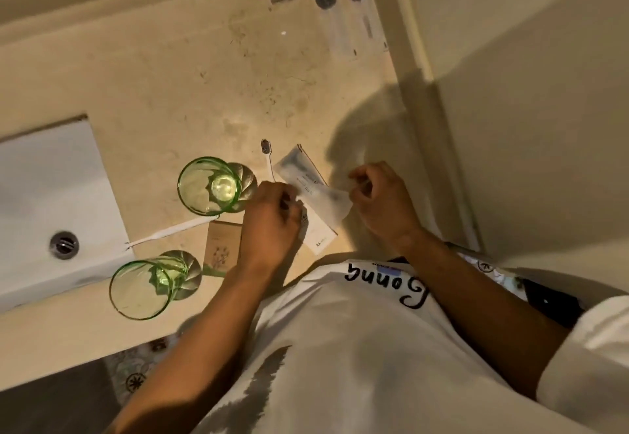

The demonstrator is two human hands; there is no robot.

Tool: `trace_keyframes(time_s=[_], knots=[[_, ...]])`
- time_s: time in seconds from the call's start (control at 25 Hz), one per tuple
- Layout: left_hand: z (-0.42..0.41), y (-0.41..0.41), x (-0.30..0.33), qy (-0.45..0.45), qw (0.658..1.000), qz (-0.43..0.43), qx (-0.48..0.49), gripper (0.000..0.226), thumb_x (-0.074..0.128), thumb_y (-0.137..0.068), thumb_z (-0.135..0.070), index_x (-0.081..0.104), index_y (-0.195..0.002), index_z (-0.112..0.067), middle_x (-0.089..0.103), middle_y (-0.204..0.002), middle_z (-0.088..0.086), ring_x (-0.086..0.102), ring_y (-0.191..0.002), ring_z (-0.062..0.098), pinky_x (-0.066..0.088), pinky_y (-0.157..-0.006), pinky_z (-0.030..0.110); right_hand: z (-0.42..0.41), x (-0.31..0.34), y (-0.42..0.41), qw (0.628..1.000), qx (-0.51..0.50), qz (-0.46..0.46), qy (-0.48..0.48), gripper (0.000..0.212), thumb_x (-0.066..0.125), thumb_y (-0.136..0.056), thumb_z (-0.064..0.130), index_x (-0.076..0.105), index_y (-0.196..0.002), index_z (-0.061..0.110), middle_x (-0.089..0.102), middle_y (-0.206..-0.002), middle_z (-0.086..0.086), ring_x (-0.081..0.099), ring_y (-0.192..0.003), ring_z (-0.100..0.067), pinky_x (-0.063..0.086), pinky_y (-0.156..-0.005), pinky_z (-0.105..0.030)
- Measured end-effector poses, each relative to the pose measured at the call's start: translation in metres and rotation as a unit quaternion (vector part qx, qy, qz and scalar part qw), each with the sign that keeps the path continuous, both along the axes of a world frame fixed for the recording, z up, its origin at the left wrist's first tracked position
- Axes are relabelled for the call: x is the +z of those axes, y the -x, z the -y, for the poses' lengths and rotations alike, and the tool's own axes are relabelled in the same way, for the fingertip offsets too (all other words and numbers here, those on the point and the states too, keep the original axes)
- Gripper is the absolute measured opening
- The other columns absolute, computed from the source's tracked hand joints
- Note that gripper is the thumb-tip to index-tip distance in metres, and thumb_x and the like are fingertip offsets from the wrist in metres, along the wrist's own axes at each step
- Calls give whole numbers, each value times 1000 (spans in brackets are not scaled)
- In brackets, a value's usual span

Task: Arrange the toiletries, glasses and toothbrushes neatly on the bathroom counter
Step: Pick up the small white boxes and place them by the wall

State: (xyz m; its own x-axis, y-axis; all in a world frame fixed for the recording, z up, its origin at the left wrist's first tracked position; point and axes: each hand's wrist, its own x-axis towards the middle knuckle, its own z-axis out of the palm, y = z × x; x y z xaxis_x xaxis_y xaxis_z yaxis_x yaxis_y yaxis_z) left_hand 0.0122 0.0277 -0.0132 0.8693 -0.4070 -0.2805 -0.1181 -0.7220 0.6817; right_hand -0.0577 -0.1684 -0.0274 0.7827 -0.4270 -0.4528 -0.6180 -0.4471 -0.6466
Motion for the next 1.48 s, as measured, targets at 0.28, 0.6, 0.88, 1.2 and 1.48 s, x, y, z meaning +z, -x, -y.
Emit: trace_keyframes(time_s=[0.28,0.6,0.88,1.2,1.48], knots=[[-32,32,0,7,995,-81,58,21,61,-93,-16,66,-112,-17,69,-87,-1,63,-83,16,45,-74,29,-44,3,41,995,89,-12,49,11,64,-89,32,62,-94,23,62,-93,4,59,-80,-12,46,-68,-22],[-29,26,-6,-22,981,-190,29,34,63,-93,-23,64,-127,-21,71,-91,-1,67,-91,18,49,-82,27,-68,4,34,995,93,-38,17,35,68,-88,29,62,-122,22,70,-116,2,67,-97,-12,57,-87,-31],[-30,17,3,94,957,-233,148,25,61,-91,-10,68,-112,-23,72,-90,12,70,-78,25,60,-75,40,-70,14,25,994,23,-10,-105,29,70,-92,27,60,-119,25,63,-98,19,62,-83,5,48,-63,-1],[5,-26,20,245,889,-297,246,33,64,-93,3,66,-121,-16,59,-84,3,69,-86,22,65,-75,40,-44,32,-31,995,-19,59,-77,29,68,-94,24,62,-121,22,67,-107,4,67,-89,-8,57,-73,-18],[59,-89,33,211,903,-205,313,55,68,-82,1,58,-132,-22,65,-98,-6,69,-97,21,61,-87,47,-10,29,-121,980,-117,91,-134,24,66,-93,15,67,-117,19,72,-103,3,69,-92,-16,59,-76,-30]])
